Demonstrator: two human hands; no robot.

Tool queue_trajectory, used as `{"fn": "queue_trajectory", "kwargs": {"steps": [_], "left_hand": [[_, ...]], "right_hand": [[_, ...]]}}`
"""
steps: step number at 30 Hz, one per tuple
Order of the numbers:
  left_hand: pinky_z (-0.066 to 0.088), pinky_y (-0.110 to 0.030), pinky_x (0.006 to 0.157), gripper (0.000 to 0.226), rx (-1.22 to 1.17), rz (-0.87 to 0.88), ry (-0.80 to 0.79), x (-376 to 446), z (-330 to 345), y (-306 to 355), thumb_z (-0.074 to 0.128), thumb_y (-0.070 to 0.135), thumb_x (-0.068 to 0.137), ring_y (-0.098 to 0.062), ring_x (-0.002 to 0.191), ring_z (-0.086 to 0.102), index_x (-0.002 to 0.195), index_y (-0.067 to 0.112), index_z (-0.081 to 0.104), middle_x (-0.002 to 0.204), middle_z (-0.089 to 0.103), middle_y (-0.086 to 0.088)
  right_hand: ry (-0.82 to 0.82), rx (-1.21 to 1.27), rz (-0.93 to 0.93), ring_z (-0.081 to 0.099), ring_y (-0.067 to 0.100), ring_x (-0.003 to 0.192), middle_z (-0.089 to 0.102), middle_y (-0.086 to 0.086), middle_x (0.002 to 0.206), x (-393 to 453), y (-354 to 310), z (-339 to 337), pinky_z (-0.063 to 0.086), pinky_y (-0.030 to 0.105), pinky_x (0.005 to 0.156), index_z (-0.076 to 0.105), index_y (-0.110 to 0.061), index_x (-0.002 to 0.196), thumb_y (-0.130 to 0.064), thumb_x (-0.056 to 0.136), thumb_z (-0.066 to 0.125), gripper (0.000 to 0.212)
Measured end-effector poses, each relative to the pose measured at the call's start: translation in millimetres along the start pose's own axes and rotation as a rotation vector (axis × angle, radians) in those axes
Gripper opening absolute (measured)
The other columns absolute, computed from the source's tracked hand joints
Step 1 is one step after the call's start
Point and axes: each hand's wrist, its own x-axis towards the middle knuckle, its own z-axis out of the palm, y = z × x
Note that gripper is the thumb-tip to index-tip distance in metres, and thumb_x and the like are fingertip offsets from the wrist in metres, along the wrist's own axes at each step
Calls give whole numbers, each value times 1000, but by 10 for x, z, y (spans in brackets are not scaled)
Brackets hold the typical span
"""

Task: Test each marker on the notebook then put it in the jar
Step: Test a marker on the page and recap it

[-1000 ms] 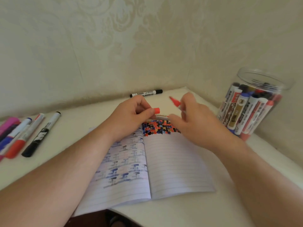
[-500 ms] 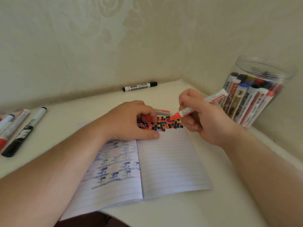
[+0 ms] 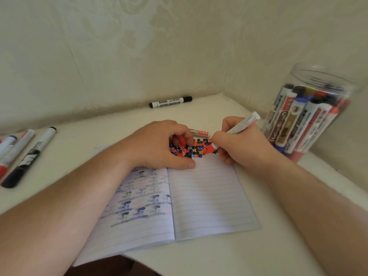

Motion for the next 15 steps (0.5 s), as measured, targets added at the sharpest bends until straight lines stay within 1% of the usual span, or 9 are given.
{"fn": "queue_trajectory", "kwargs": {"steps": [2, 5, 11, 15], "left_hand": [[51, -27, 86, 42, -7, 4, 1, -2, 2, -1, 91, 52, 68, 4, 94, 56, 102, 44, 68, 102, 62, 16], [50, -27, 85, 42, -15, 15, 2, 3, 4, -16, 91, 53, 67, 5, 94, 56, 102, 44, 68, 101, 62, 17], [52, -32, 87, 42, -17, 20, 1, 9, 1, -26, 90, 54, 67, 3, 94, 58, 102, 45, 68, 101, 63, 17], [52, -32, 88, 42, -15, 14, -7, 4, 0, -25, 90, 54, 68, 3, 95, 58, 102, 45, 68, 102, 63, 17]], "right_hand": [[6, 3, 10, 56, 24, 47, 61, 15, 55, 6, -3, -1, 46, 34, 51, 47, -14, 63, -6, 85, 67, 31], [9, -4, 19, 58, 24, 48, 62, 15, 56, 8, -4, -1, 47, 34, 53, 47, -14, 63, -6, 84, 67, 31], [22, -66, 9, 61, 22, 49, 64, 14, 57, 4, -2, 16, 51, 37, 55, 49, -13, 68, -9, 85, 68, 26], [42, -97, 5, 60, 18, 47, 62, 11, 56, -5, -11, 26, 49, 36, 53, 49, -13, 69, -11, 86, 67, 25]]}}
